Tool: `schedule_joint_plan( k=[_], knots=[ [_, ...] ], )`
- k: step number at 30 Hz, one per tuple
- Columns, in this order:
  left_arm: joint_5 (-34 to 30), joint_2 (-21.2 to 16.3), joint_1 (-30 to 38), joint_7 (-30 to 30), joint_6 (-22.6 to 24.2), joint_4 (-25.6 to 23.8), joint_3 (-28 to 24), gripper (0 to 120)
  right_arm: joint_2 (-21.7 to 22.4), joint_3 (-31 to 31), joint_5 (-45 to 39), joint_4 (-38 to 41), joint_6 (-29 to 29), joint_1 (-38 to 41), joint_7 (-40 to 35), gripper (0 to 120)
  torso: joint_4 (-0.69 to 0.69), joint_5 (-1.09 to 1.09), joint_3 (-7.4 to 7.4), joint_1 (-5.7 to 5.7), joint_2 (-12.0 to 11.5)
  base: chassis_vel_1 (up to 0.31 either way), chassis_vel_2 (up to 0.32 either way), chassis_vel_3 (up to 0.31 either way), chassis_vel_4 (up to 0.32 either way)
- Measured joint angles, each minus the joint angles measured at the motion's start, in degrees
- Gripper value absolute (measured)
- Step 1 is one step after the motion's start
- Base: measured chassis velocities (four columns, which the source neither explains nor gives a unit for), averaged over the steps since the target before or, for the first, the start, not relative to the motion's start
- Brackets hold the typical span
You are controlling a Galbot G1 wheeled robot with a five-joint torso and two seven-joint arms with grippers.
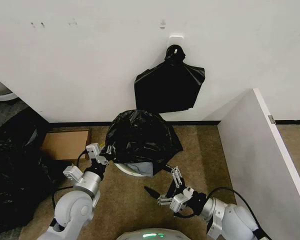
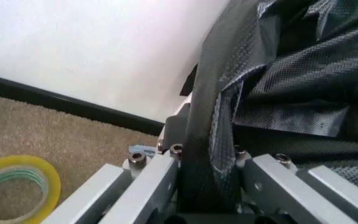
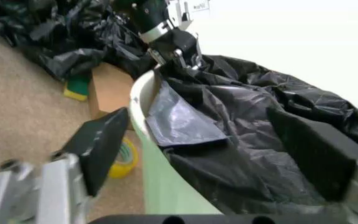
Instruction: Place the garbage bag over the trash bin.
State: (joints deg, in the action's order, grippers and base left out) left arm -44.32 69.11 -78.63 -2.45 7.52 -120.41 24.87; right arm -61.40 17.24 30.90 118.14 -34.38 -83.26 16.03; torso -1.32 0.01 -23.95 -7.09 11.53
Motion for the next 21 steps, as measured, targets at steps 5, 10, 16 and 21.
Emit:
schedule_joint_plan(
  k=[5, 10, 16, 21],
  knots=[
    [-0.01, 0.12, -0.11, -0.05, 0.35, -0.24, -0.05, 0, -0.24, -0.05, 0.91, -0.23, -0.96, -0.01, -0.67, 63, 0.00, 0.00, 0.00, 0.00, 0.00, 0.000, 0.000, 0.000, 0.000],
    [0.00, 0.18, -0.20, -0.07, 0.52, -0.24, -0.05, 0, -0.35, -0.35, 0.01, -0.22, -1.50, -0.43, -0.96, 41, 0.00, 0.00, 0.00, 0.00, 0.00, 0.000, 0.000, 0.000, 0.000],
    [0.00, 0.25, -0.32, -0.08, 0.71, -0.41, -0.06, 0, -0.35, 0.13, -0.37, -0.66, -2.17, -0.46, -0.97, 21, 0.00, 0.00, 0.00, 0.00, 0.00, 0.000, 0.000, 0.000, 0.000],
    [-0.03, 0.25, -0.34, -0.05, 0.93, -0.63, -0.02, 0, -0.20, 0.61, -0.68, -0.71, -2.87, -0.72, -0.97, 5, 0.00, 0.00, 0.00, 0.00, 0.00, 0.000, 0.000, 0.000, 0.000]
  ],
)
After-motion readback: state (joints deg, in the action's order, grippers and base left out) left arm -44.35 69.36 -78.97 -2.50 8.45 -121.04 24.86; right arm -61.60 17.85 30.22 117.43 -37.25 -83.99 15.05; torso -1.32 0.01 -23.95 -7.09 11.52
